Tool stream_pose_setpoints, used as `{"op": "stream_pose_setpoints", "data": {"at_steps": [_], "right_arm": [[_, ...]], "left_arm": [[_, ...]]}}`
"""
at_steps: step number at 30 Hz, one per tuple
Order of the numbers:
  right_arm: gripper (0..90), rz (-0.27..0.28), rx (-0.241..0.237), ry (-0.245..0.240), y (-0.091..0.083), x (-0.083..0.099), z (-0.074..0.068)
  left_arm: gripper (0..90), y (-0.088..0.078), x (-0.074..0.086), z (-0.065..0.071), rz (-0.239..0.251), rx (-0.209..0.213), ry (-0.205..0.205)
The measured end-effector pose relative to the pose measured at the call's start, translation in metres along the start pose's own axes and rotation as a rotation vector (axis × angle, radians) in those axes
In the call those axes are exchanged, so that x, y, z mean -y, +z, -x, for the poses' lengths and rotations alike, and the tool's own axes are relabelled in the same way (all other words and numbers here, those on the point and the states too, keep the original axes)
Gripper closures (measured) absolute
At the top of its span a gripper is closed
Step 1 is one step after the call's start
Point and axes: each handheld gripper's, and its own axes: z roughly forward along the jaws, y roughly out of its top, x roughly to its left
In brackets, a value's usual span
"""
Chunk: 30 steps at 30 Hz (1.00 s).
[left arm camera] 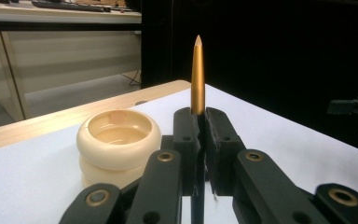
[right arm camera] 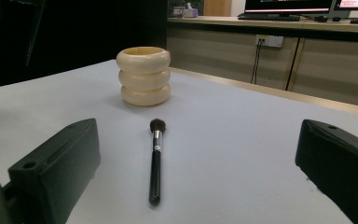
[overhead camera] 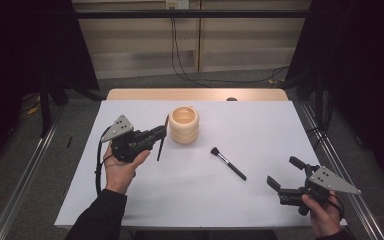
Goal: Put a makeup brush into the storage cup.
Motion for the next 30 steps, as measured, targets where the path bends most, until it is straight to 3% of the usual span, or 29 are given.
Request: {"op": "stream_pose_setpoints", "data": {"at_steps": [8, 17, 19, 30], "right_arm": [[0.0, -0.002, -0.006, 0.002, 0.0, 0.0, 0.0], [0.0, 0.0, -0.013, 0.005, 0.0, 0.0, 0.0], [0.0, -0.003, -0.017, -0.002, 0.0, 0.001, 0.0], [0.0, -0.003, -0.023, 0.0, 0.001, 0.001, 0.0]], "left_arm": [[83.8, 0.01, -0.009, 0.002, -0.004, -0.016, 0.018], [83.8, 0.026, -0.012, -0.006, -0.009, -0.029, -0.001], [83.8, 0.028, -0.013, -0.008, -0.019, -0.03, 0.014], [83.8, 0.036, -0.024, -0.014, -0.003, -0.037, 0.013]]}}
